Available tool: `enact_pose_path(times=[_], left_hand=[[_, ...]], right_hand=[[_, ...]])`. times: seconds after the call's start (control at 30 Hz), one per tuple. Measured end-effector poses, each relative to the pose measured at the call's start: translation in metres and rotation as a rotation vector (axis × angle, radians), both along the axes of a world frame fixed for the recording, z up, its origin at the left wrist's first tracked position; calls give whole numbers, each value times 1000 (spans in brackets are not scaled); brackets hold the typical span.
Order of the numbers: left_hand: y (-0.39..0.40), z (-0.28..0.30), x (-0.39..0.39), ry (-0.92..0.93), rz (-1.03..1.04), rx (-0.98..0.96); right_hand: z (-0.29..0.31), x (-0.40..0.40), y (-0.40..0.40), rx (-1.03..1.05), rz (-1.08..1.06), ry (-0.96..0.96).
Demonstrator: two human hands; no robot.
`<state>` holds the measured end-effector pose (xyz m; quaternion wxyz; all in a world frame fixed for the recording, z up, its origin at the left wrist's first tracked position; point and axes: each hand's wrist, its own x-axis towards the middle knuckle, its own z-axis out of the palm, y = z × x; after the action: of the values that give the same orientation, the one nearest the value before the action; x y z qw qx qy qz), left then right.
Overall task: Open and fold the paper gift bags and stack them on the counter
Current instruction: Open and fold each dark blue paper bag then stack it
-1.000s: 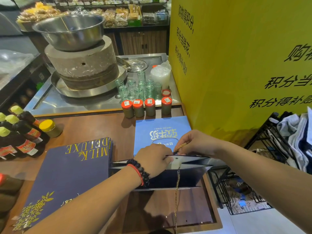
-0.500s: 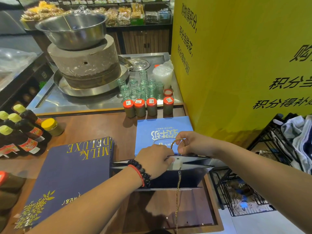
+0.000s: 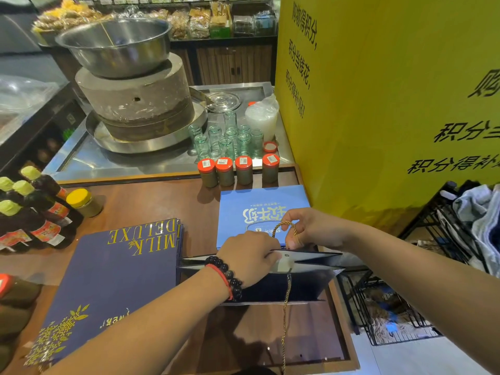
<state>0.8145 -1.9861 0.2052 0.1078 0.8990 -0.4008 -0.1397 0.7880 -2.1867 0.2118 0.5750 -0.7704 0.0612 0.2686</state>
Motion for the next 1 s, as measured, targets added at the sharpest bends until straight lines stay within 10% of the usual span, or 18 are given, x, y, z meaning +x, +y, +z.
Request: enact_pose_path(times=[1.0], left_hand=[[3,2,-8,-65,-39,31]], right_hand=[[-9,-3,-3,-73,45,18]])
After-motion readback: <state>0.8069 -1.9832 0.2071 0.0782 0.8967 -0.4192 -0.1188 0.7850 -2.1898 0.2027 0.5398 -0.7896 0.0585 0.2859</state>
